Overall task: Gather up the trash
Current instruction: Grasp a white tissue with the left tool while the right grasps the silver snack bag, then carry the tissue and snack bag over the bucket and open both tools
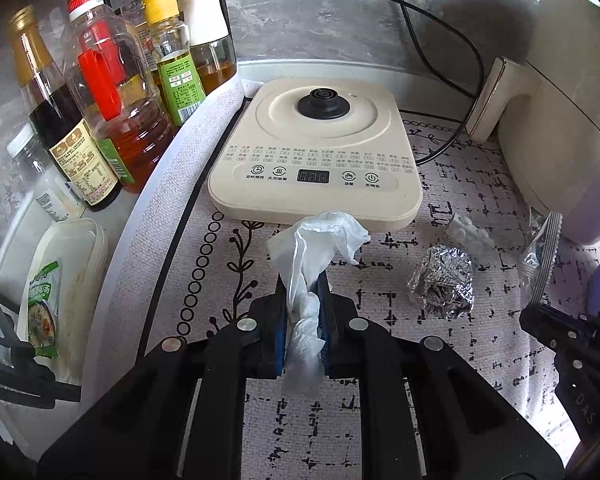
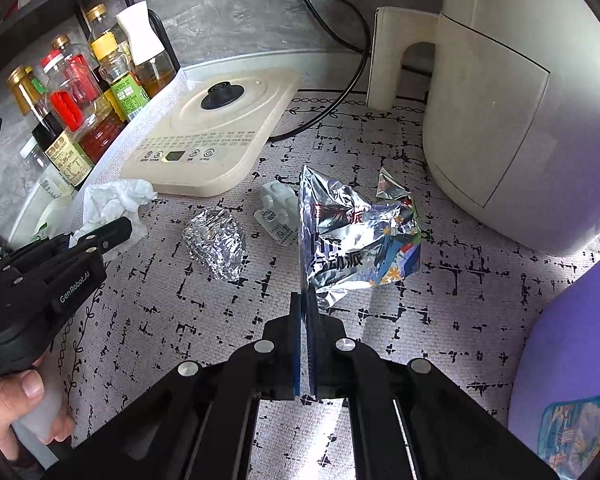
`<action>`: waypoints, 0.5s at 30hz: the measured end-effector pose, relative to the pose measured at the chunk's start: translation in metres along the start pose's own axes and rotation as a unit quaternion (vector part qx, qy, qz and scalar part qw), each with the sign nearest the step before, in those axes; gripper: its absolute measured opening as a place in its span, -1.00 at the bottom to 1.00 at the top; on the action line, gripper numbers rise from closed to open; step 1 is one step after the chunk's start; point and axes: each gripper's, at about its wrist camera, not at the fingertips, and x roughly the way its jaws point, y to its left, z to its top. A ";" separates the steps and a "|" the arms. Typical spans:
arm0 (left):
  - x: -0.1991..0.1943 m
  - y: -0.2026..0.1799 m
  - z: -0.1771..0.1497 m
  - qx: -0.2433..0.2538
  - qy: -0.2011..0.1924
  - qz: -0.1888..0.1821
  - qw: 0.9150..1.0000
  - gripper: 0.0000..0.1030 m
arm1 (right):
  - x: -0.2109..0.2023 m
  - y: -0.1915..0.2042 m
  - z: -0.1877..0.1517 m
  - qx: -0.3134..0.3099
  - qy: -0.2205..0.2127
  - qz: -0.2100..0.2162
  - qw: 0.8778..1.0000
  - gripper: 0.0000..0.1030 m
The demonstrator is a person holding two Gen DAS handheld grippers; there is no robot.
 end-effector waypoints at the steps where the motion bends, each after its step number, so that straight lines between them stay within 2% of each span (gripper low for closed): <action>1: -0.003 -0.001 0.000 0.001 -0.003 -0.002 1.000 -0.73 | -0.005 0.000 -0.001 0.001 -0.004 0.004 1.000 -0.95; 10: -0.051 -0.018 0.005 0.008 -0.038 -0.019 0.999 -0.73 | -0.058 0.002 -0.007 0.004 -0.051 0.034 0.998 -0.95; 15: -0.081 -0.028 0.011 0.011 -0.060 -0.031 0.998 -0.73 | -0.096 0.005 -0.005 0.003 -0.091 0.040 0.995 -0.95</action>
